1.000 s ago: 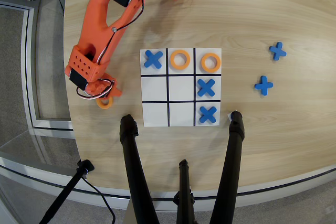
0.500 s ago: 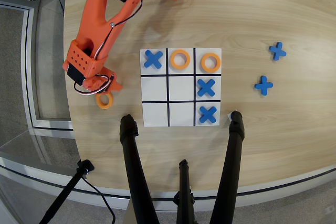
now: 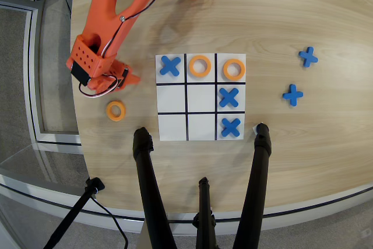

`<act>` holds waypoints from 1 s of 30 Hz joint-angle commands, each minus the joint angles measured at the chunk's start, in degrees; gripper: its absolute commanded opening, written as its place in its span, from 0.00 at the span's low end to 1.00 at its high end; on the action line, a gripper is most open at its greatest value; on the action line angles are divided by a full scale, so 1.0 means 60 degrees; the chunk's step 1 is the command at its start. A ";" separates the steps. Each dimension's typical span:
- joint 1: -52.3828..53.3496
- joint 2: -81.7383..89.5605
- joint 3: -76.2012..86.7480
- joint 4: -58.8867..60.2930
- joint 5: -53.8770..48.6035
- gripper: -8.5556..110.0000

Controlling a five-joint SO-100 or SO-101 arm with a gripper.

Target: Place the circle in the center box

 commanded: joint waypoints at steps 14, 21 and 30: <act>0.0146 0.2271 0.3999 -0.2388 -0.0601 0.25; 0.0132 0.2505 0.4351 -0.2358 -0.0542 0.17; 0.0044 0.2783 0.4761 -0.2344 -0.0513 0.07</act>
